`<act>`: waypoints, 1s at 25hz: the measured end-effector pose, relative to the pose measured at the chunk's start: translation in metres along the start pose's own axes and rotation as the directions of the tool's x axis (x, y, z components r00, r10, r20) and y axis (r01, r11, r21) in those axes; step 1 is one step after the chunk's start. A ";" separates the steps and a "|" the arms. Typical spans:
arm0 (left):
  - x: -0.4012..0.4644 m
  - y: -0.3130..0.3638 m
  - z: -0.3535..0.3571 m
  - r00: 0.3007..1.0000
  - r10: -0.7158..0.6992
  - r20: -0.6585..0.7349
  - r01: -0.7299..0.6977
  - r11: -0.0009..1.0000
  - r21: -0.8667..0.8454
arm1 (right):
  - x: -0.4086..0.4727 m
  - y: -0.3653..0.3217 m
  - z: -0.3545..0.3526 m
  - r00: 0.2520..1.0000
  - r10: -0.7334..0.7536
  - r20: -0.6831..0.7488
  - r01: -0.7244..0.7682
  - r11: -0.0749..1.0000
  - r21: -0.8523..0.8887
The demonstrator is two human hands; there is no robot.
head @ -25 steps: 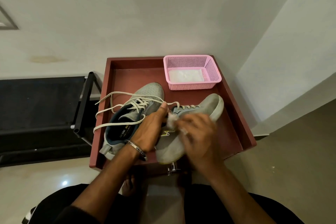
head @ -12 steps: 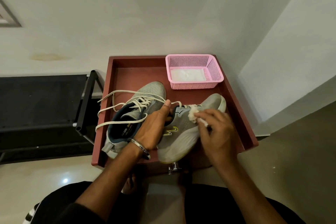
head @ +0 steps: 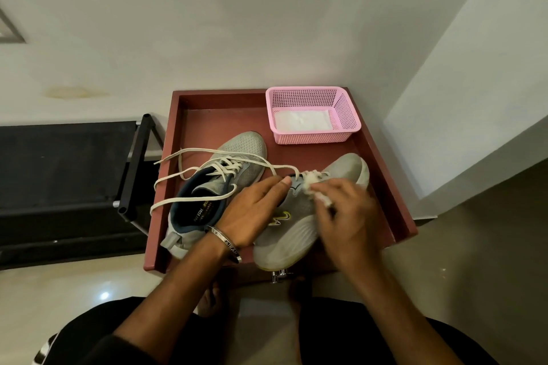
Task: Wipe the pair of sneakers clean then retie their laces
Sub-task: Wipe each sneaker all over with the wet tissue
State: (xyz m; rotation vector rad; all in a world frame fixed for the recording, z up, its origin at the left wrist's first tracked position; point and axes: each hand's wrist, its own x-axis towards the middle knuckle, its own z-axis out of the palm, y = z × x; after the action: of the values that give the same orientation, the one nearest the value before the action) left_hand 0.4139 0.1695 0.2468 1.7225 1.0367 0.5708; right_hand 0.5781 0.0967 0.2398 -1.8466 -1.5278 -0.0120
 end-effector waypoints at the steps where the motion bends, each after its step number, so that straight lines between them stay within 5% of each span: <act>1: 0.000 -0.002 -0.001 1.000 0.004 -0.001 -0.004 1.000 -0.021 | -0.006 -0.010 0.005 0.993 -0.094 0.074 0.087 0.992 0.091; 4: 0.001 -0.009 -0.005 0.998 0.027 0.059 -0.024 0.998 -0.050 | 0.002 -0.004 0.005 0.962 -0.244 0.123 0.224 0.962 0.154; 8: 0.000 -0.015 -0.001 0.972 0.063 0.228 -0.037 0.993 -0.116 | 0.013 0.013 -0.006 0.999 0.035 -0.024 -0.034 0.998 0.057; 12: 0.003 -0.021 0.000 0.961 0.123 0.246 -0.102 0.990 -0.094 | 0.005 -0.008 0.002 0.966 -0.239 0.096 0.217 0.957 0.190; 17: 0.002 -0.018 0.002 0.959 0.127 0.254 -0.107 0.990 -0.094 | 0.012 0.017 -0.007 0.996 0.078 -0.052 -0.074 0.994 0.079; 21: 0.005 -0.021 -0.002 0.974 0.129 0.187 -0.111 0.989 -0.102 | 0.000 -0.018 0.001 0.971 -0.231 0.060 0.200 0.925 0.322; 23: 0.003 -0.022 -0.005 0.978 0.100 0.185 -0.070 0.984 -0.165 | 0.006 -0.005 0.000 0.965 -0.253 0.064 0.236 0.951 0.198; 25: 0.001 -0.019 -0.003 0.972 0.062 0.225 -0.011 0.975 -0.221 | 0.017 0.018 -0.008 0.999 -0.039 -0.017 0.038 0.998 -0.054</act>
State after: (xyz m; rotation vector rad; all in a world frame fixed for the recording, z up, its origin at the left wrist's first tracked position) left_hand 0.4053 0.1748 0.2306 1.5733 0.7497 0.4757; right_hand 0.6022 0.1059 0.2437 -1.8541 -1.5638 -0.0888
